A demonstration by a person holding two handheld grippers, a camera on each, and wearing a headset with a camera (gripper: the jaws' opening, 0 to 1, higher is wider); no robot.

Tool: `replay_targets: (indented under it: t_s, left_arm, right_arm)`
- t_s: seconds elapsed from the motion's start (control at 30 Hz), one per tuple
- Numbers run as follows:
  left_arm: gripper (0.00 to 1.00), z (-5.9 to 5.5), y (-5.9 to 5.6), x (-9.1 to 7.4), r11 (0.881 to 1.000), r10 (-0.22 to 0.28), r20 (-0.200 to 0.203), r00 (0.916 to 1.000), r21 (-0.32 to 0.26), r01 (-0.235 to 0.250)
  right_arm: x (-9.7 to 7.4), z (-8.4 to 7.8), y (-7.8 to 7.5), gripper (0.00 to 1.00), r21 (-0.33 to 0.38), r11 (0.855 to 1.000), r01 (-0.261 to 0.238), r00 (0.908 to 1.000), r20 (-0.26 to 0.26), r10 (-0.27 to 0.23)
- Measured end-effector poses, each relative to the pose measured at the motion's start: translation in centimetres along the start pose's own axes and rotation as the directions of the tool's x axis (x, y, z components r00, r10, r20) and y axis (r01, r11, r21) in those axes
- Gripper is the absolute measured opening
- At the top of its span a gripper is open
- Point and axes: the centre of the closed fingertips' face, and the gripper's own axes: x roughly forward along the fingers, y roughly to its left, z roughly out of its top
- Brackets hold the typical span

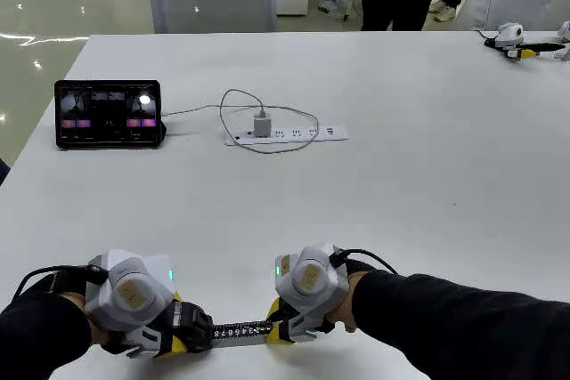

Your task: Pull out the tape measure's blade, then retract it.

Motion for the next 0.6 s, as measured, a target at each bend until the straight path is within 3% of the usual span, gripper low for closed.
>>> replay_targets:
  t_s: [0.6]
  left_arm:
    - [0.32, 0.1, 0.0, -0.1, 1.000, 0.000, -0.002, 1.0000, 0.000, 0.000]
  right_arm:
    - [-1.1, -1.5, -0.2, 0.09, 0.023, 1.000, 0.009, 1.0000, -0.002, -0.009]
